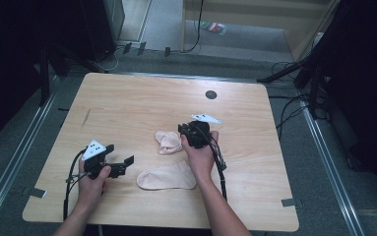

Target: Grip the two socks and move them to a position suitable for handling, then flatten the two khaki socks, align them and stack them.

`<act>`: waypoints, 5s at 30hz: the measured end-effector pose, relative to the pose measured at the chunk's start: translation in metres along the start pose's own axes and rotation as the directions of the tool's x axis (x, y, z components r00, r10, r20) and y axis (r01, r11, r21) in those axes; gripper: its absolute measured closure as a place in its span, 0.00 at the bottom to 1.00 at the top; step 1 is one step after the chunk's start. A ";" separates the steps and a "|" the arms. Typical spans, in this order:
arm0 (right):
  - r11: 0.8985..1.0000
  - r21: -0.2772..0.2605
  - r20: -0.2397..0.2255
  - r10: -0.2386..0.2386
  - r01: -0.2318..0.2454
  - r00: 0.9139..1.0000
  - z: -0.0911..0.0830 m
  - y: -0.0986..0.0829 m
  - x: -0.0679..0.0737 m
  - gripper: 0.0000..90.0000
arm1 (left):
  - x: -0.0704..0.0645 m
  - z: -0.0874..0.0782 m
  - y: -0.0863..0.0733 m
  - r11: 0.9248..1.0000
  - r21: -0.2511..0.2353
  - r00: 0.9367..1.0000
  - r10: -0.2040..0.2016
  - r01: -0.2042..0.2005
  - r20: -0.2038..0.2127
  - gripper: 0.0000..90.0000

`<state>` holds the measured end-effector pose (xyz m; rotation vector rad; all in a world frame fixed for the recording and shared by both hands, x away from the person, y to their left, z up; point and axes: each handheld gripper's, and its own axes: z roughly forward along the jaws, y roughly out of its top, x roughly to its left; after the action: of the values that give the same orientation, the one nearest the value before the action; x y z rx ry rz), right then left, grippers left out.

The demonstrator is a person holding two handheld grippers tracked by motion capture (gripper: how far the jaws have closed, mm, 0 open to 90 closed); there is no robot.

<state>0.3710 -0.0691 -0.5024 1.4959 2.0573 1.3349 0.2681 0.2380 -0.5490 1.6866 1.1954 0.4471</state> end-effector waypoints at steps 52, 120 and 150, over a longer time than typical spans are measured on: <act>0.993 0.072 -0.123 0.105 -0.096 0.987 0.014 0.001 -0.002 0.98 | 0.005 -0.005 -0.001 0.997 -0.052 0.999 -0.051 0.051 0.001 0.06; 0.996 0.081 0.052 -0.051 0.046 0.997 0.023 -0.028 -0.046 0.96 | 0.002 0.078 0.047 0.976 0.188 0.994 -0.109 0.113 -0.031 1.00; 0.996 -0.070 0.008 -0.049 0.049 0.999 -0.059 -0.020 -0.032 0.98 | -0.021 0.011 0.049 0.999 0.039 0.997 -0.038 0.036 0.064 1.00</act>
<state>0.3337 -0.1278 -0.4955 1.4099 2.0083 1.3669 0.2915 0.2130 -0.5066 1.6961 1.1924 0.3462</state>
